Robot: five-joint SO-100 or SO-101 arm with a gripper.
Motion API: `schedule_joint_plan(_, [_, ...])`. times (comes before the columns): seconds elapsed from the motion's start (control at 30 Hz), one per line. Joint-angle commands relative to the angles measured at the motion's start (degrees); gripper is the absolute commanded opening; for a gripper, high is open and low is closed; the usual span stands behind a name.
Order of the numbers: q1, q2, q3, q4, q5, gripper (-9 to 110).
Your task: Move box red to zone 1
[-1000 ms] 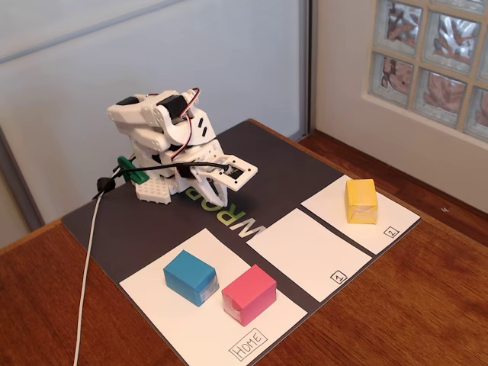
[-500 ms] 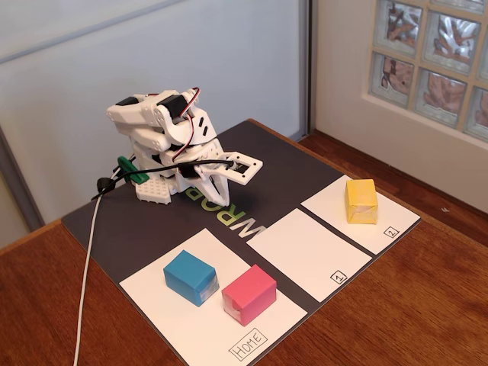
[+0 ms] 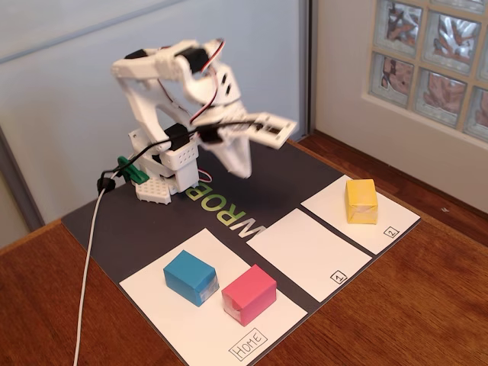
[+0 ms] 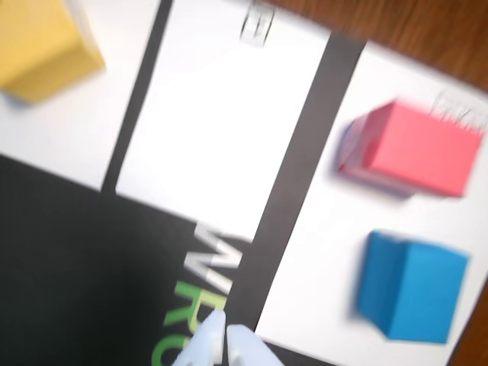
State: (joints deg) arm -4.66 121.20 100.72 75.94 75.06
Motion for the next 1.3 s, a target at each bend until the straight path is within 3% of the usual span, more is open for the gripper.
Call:
schedule_joint_plan(0.0, [0.5, -7.4, -17.1, 1.6, 0.4, 0])
schedule_joint_plan(0.33, [7.0, -20.7, -30.0, 1.7, 17.9, 0])
schedule_joint_plan(0.93, [11.4, -30.4, -29.4, 9.7, 74.1, 1])
schedule_joint_plan(1.27, [20.7, -34.9, -31.9, 6.0, 71.0, 2])
